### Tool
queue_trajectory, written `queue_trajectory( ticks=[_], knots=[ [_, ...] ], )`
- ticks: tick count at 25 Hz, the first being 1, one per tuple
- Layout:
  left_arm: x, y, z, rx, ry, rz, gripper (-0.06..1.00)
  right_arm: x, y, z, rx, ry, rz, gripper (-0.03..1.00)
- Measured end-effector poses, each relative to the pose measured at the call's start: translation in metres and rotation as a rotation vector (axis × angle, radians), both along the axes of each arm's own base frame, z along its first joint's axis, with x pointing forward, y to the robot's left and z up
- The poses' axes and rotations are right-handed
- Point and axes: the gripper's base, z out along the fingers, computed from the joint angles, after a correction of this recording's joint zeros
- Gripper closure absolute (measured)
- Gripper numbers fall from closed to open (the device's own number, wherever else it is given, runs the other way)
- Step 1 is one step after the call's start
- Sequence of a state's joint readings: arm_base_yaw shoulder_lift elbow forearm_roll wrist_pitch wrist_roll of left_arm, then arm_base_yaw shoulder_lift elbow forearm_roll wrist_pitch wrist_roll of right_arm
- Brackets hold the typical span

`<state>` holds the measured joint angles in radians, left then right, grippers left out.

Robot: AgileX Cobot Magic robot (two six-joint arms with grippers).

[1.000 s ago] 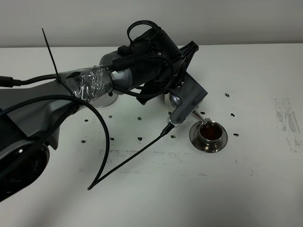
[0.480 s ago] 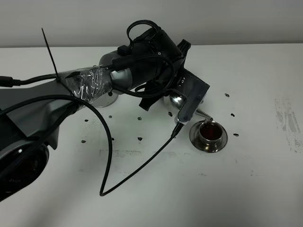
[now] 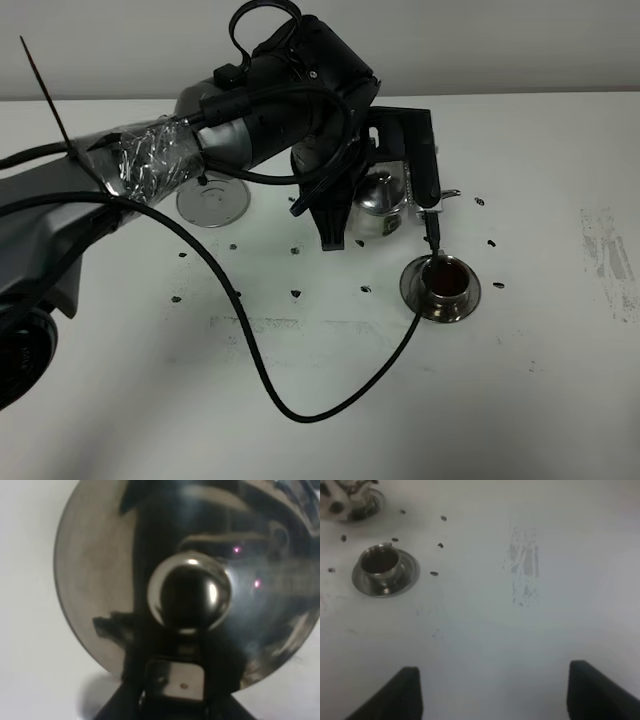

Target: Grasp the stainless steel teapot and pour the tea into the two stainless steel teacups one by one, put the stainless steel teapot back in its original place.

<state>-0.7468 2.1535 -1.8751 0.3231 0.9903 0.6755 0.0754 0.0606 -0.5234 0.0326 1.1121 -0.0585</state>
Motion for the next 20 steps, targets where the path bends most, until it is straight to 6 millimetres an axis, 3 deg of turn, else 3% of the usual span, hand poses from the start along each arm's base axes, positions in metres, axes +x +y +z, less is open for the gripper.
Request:
queue_trajectory(
  ticks=[7, 20],
  knots=[
    [-0.007, 0.005, 0.006, -0.136, 0.041, 0.401, 0.76, 0.0, 0.0, 0.0, 0.0, 0.0, 0.0, 0.38],
    [-0.019, 0.01, -0.034, -0.184, 0.137, 0.545, 0.76, 0.0, 0.0, 0.0, 0.0, 0.0, 0.0, 0.38]
  ],
)
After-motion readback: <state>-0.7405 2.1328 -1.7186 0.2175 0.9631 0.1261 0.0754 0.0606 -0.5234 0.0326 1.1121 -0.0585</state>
